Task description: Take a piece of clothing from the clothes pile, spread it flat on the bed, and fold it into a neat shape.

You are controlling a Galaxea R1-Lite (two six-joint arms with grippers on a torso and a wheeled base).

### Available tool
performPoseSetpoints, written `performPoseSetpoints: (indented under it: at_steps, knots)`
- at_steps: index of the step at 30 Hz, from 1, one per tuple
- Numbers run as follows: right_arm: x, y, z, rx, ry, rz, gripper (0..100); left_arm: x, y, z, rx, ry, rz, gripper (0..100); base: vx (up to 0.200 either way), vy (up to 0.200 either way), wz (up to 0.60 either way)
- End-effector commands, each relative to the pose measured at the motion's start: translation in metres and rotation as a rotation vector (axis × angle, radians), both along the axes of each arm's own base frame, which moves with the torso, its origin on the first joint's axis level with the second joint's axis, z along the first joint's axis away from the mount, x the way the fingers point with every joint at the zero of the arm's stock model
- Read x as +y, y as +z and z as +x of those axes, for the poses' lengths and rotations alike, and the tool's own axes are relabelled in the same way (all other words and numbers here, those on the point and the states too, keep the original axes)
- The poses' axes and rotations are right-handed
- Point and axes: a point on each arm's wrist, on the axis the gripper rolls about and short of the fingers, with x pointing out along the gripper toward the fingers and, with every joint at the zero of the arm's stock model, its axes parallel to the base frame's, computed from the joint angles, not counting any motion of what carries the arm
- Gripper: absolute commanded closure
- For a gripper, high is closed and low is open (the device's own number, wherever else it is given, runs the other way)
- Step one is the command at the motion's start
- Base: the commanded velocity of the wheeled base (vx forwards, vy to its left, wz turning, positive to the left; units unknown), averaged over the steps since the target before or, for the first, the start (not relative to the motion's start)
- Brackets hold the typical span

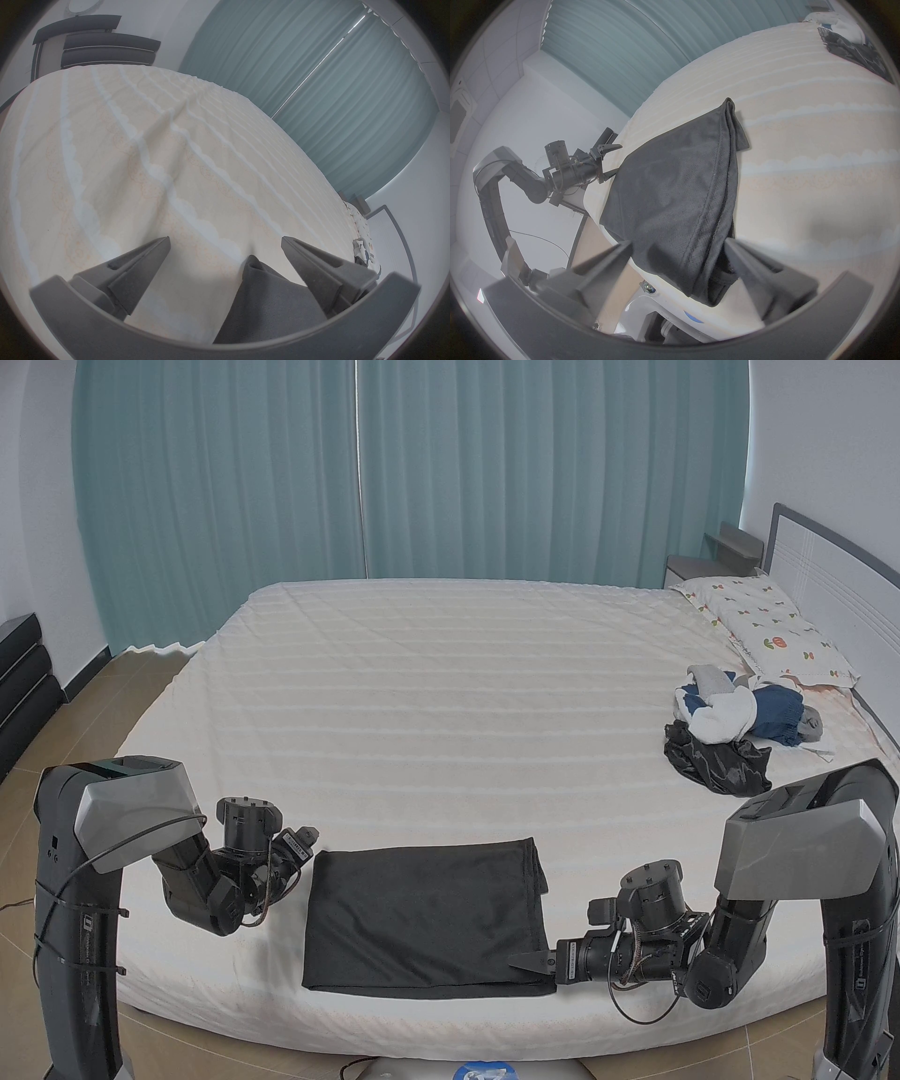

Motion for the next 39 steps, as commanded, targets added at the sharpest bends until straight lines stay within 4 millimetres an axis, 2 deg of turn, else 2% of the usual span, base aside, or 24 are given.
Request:
performPoseSetpoints:
  at_steps: [1,20,21,28,29,30,31,33,34,39]
  knots:
    - [-0.003,-0.002,-0.002,0.008,0.003,-0.014,100,0.000,0.000,0.001,-0.002,0.001,0.000,0,0.000,0.000,0.00]
    - [-0.014,-0.003,-0.013,-0.020,0.039,-0.093,100,0.000,0.001,0.001,-0.003,0.003,-0.002,0,0.000,0.000,0.00]
    - [-0.014,-0.003,-0.013,-0.020,0.040,-0.095,0,0.000,0.001,0.001,-0.002,0.003,-0.002,0,0.000,0.000,0.00]
    - [-0.015,0.002,-0.005,-0.059,0.020,-0.077,0,0.000,0.001,0.001,-0.002,0.003,-0.002,0,0.000,0.000,0.00]
    - [-0.018,0.017,0.011,-0.127,-0.040,-0.065,0,0.001,0.001,0.000,-0.003,0.003,-0.002,0,0.000,0.000,0.00]
    - [-0.018,0.018,0.015,-0.138,-0.051,-0.064,0,0.001,0.001,0.000,-0.002,0.003,-0.002,0,0.000,0.000,0.00]
    - [-0.019,0.019,0.026,-0.162,-0.087,-0.063,0,0.000,0.001,0.001,-0.003,0.003,-0.002,0,0.000,0.000,0.00]
    - [-0.018,0.018,0.036,-0.173,-0.108,-0.065,0,0.000,0.001,0.001,-0.003,0.003,-0.002,0,0.000,0.000,0.00]
    - [-0.015,0.014,0.052,-0.180,-0.142,-0.068,0,0.000,0.001,0.001,-0.003,0.003,-0.002,0,0.000,0.000,0.00]
    - [-0.001,0.005,0.092,-0.223,-0.221,-0.045,0,0.001,0.001,0.000,-0.003,0.003,-0.002,0,0.000,0.000,0.00]
